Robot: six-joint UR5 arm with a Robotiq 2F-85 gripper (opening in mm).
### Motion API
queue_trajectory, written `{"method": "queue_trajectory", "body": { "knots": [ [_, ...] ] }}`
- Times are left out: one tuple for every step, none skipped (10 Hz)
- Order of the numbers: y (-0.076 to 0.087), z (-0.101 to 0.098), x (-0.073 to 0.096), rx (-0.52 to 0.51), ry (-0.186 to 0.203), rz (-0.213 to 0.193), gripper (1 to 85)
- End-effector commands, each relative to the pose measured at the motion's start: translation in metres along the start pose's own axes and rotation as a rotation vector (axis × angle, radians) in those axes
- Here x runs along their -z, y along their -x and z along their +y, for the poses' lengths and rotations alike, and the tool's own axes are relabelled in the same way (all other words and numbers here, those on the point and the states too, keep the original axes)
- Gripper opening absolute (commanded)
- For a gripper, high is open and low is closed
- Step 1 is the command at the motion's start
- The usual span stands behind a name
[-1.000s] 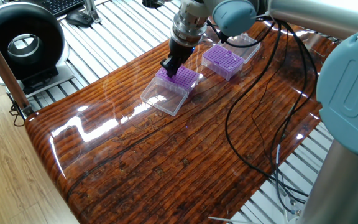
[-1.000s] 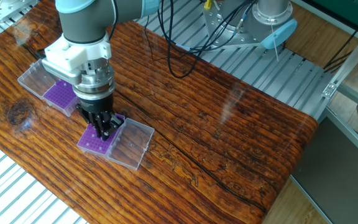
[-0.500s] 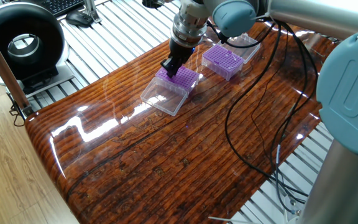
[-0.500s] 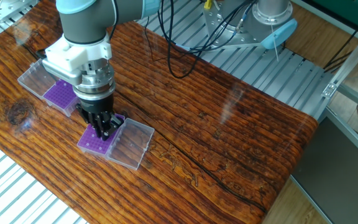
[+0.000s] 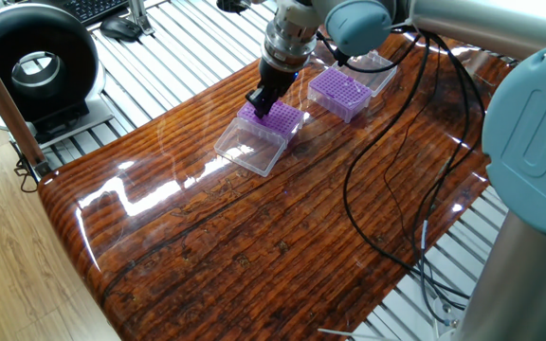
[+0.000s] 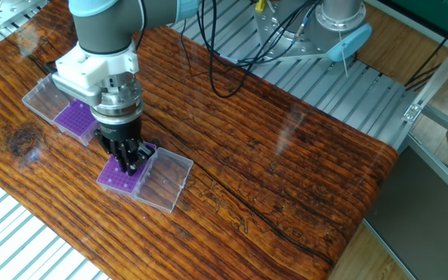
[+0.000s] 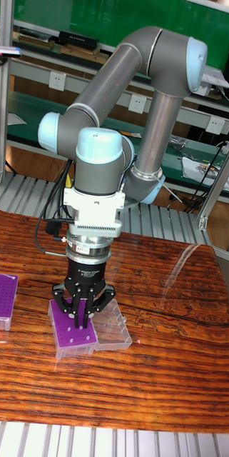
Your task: Transfer all small pipette tips from one holder to another
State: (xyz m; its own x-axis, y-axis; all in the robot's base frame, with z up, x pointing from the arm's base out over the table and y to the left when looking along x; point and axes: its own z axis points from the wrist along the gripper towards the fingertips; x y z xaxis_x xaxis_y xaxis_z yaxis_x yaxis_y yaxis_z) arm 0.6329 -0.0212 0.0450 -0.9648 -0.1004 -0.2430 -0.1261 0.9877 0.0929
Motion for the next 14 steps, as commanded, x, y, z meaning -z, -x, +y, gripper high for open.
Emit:
{"method": "queue_trajectory", "body": {
  "knots": [
    [0.0040, 0.0048, 0.0007, -0.014, 0.013, -0.007, 21.7],
    [0.0041, 0.0048, 0.0002, -0.014, 0.013, -0.007, 21.7],
    [0.0042, 0.0045, 0.0002, -0.010, 0.014, -0.007, 22.0],
    [0.0046, 0.0053, 0.0003, -0.003, 0.020, -0.008, 22.3],
    [0.0050, 0.0060, 0.0007, -0.001, 0.024, -0.008, 23.7],
    [0.0056, 0.0061, 0.0011, 0.003, 0.027, -0.009, 24.0],
    [0.0058, 0.0048, 0.0023, 0.006, 0.028, -0.004, 25.0],
    [0.0060, 0.0034, 0.0026, 0.008, 0.027, -0.002, 25.0],
    [0.0065, 0.0025, 0.0020, 0.009, 0.027, -0.002, 25.0],
    [0.0072, 0.0017, 0.0005, 0.012, 0.028, -0.003, 25.0],
    [0.0080, 0.0016, -0.0008, 0.012, 0.028, -0.004, 25.0],
    [0.0092, 0.0019, -0.0012, 0.013, 0.028, -0.006, 25.0],
    [0.0098, 0.0008, -0.0002, 0.015, 0.028, -0.004, 25.0],
    [0.0103, -0.0010, 0.0007, 0.016, 0.028, -0.003, 25.0]
  ]
}}
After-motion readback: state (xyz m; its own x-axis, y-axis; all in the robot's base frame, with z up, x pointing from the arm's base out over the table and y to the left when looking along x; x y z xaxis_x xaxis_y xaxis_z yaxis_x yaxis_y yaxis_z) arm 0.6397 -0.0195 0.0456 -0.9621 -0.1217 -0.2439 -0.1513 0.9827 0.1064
